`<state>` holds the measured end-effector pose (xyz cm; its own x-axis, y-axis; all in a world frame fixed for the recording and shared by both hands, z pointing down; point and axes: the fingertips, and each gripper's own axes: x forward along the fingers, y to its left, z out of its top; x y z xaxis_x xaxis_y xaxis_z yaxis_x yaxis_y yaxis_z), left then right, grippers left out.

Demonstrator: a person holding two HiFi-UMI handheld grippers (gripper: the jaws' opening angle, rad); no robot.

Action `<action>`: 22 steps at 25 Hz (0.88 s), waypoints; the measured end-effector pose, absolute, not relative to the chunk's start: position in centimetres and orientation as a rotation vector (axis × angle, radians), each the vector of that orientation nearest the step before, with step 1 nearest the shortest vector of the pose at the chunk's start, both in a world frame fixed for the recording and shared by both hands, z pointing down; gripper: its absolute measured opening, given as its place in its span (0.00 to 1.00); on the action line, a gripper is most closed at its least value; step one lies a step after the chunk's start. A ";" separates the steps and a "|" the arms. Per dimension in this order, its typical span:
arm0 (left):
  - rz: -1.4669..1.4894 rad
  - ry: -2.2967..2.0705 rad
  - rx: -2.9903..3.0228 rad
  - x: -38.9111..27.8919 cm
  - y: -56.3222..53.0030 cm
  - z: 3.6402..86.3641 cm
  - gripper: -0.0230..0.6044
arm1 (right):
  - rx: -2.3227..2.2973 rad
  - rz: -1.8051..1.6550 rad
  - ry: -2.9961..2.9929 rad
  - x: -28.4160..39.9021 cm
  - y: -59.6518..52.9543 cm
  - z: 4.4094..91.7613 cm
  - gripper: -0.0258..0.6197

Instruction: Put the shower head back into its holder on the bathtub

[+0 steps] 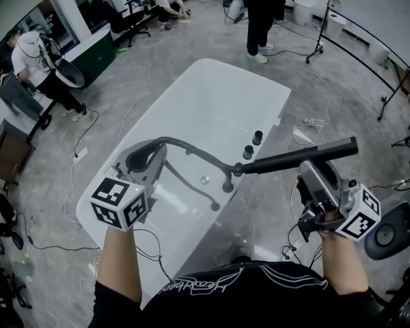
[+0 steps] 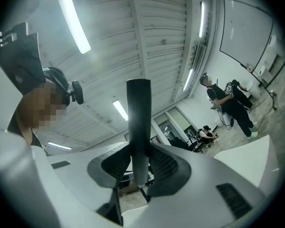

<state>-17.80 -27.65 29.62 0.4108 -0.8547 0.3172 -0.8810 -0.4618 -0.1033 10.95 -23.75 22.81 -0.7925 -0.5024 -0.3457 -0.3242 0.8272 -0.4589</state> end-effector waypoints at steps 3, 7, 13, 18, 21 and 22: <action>0.512 -1.548 2.526 -17.8 -27.5 33.0 0.14 | -0.619 -0.534 2.549 10.9 -23.9 23.4 0.23; 0.490 -1.479 2.466 -17.1 -27.1 37.7 0.14 | -0.622 -0.537 2.555 11.1 -23.8 24.1 0.23; 0.404 -1.357 2.416 -15.2 -26.2 44.6 0.14 | -0.611 -0.521 2.576 10.9 -23.5 24.9 0.23; 0.431 -1.244 2.387 -13.3 -24.2 50.2 0.14 | -0.611 -0.543 2.607 9.5 -21.9 26.0 0.23; 0.459 -1.201 2.367 -12.0 -23.9 52.8 0.14 | -0.603 -0.572 2.617 8.7 -21.7 26.8 0.23; 0.471 -1.188 2.358 -11.6 -23.7 53.6 0.14 | -0.605 -0.587 2.623 8.4 -21.7 27.2 0.23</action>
<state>-11.58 -23.72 53.65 0.5696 -0.6604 0.4893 -0.8162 -0.5246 0.2421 8.45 -21.69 27.25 -0.8334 -0.4828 -0.2690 -0.3222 0.8199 -0.4732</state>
